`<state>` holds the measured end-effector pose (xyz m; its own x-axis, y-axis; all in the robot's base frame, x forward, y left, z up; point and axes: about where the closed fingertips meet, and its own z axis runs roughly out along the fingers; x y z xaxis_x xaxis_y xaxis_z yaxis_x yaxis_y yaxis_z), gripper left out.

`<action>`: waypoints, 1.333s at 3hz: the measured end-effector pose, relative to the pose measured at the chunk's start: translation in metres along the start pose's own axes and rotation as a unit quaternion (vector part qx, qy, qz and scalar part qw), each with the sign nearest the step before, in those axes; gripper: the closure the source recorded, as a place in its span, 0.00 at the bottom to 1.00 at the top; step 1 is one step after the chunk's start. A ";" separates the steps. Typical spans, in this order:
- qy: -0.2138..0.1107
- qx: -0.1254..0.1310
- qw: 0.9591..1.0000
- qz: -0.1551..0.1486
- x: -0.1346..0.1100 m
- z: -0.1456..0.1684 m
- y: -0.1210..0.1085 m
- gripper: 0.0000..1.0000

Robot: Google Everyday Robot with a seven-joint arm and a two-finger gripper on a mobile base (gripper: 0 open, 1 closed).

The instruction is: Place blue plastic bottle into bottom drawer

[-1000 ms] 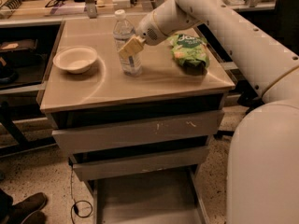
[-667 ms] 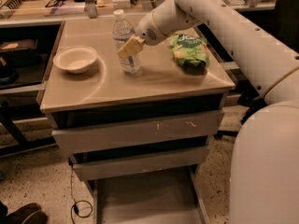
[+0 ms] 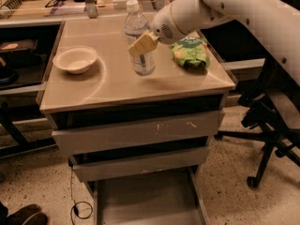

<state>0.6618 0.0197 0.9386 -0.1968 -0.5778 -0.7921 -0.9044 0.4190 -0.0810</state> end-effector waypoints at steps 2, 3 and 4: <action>0.034 0.006 0.999 0.041 0.038 -0.028 0.050 1.00; 0.043 0.016 0.998 0.053 0.046 -0.038 0.071 1.00; 0.051 0.037 0.992 0.106 0.066 -0.061 0.119 1.00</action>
Offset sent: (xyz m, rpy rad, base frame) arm -0.0487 -0.0176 -0.0023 -0.0102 0.0492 -0.0614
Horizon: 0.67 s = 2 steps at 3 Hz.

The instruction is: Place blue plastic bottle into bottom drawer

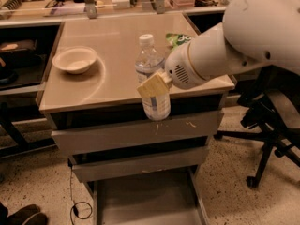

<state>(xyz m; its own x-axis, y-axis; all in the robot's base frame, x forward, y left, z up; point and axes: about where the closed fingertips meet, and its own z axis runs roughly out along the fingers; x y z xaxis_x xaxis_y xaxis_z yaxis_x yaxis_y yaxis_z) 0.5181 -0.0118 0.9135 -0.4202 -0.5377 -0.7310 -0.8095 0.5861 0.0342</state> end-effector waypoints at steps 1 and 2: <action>0.025 -0.004 0.997 0.070 0.057 -0.003 0.037 1.00; 0.043 -0.010 0.995 0.086 0.082 0.002 0.046 1.00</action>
Offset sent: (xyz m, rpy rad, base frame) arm -0.0495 -0.0096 -0.0336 0.0189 0.1046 -0.0784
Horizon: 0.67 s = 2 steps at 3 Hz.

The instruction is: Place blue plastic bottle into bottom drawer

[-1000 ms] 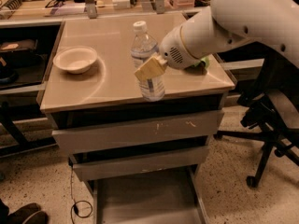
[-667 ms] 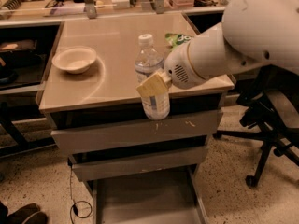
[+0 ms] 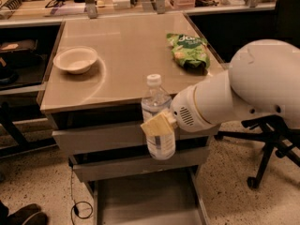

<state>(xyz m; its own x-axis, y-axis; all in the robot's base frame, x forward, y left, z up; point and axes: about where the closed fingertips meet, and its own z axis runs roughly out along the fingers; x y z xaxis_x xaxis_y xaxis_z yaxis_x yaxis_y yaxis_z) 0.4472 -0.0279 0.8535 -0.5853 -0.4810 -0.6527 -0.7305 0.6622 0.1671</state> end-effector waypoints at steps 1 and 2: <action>0.000 0.000 1.000 0.000 -0.001 0.000 0.000 1.00; 0.003 -0.012 0.999 0.029 0.022 0.017 0.009 1.00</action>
Offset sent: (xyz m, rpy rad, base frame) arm -0.0365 0.0112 -0.0745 0.0874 0.1467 -0.0762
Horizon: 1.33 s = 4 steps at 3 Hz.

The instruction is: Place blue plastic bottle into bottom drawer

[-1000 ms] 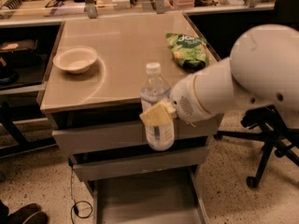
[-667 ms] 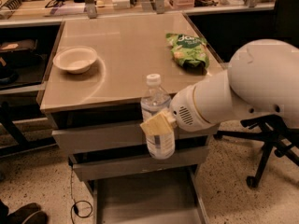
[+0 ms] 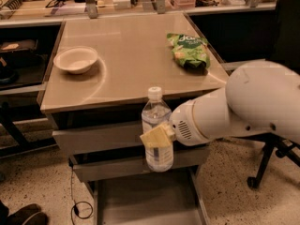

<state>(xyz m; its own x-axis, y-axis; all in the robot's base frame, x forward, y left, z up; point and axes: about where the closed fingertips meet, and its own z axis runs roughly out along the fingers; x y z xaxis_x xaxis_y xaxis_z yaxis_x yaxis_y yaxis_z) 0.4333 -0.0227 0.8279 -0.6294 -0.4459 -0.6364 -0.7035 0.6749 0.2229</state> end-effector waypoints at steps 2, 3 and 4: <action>0.015 -0.004 0.995 0.103 0.088 0.064 -0.002 1.00; 0.015 -0.004 0.995 0.103 0.088 0.064 -0.002 1.00; -0.003 -0.001 0.992 0.124 0.104 0.081 -0.005 1.00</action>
Offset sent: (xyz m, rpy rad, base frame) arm -0.0448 -0.0093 -0.1641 0.0943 0.2493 -0.2251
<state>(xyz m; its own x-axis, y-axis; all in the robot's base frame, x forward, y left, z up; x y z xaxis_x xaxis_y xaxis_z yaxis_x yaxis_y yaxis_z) 0.3986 -0.0248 0.7009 -0.7810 -0.2628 -0.5666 -0.5281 0.7622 0.3743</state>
